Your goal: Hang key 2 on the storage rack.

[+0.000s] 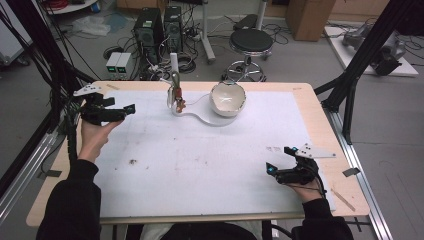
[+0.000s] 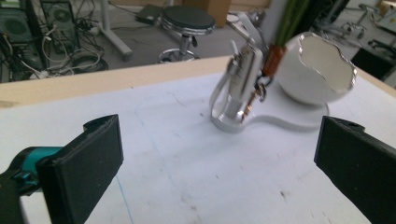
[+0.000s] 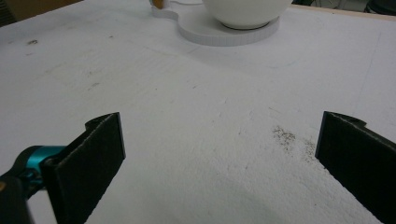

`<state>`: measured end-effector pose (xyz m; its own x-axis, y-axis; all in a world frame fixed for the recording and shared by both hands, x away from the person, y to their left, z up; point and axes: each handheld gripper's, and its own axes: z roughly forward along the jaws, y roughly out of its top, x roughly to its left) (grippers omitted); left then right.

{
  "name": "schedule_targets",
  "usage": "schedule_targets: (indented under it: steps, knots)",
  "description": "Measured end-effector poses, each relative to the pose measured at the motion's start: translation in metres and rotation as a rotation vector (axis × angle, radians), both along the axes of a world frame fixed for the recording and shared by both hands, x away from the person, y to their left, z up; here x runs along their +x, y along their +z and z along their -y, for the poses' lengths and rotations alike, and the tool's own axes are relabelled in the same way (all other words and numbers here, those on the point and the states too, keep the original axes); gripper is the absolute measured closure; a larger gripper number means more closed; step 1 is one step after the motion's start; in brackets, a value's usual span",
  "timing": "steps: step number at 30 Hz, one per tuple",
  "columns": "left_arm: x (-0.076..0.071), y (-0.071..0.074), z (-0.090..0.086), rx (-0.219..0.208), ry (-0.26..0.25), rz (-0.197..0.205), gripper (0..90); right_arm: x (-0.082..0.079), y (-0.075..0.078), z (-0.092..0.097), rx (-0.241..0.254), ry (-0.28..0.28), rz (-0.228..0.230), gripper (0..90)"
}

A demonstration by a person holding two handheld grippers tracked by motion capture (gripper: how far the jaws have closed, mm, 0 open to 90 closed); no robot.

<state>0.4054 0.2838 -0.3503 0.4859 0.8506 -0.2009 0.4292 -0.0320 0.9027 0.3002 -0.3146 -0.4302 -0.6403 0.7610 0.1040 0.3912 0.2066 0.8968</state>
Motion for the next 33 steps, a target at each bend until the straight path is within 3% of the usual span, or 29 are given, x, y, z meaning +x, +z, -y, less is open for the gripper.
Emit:
schedule_targets:
  steps: [3, 5, 9, 16, 26, 33]
  knots:
    - [-0.009, -0.003, 0.004, 0.015, -0.035, -0.011, 1.7, 0.001, 0.0, -0.001, -0.003, -0.002, 0.001, 0.4]
    - [-0.013, -0.004, 0.006, -0.007, -0.056, -0.021, 1.7, 0.002, 0.0, -0.001, 0.0, -0.006, 0.0, 0.5]
    - [-0.021, -0.004, 0.011, 0.031, -0.069, -0.018, 1.7, 0.002, 0.0, -0.003, -0.001, -0.002, -0.001, 0.4]
    - [-0.031, -0.013, 0.007, 0.065, -0.072, -0.035, 1.7, 0.002, 0.0, -0.002, 0.0, -0.001, -0.012, 0.5]
    - [-0.049, -0.027, -0.002, 0.075, -0.051, -0.045, 1.7, 0.003, -0.002, -0.003, 0.0, -0.013, -0.022, 0.5]
    - [-0.063, -0.035, -0.001, 0.093, -0.075, -0.051, 1.7, 0.003, -0.003, -0.003, -0.019, -0.023, -0.028, 0.5]
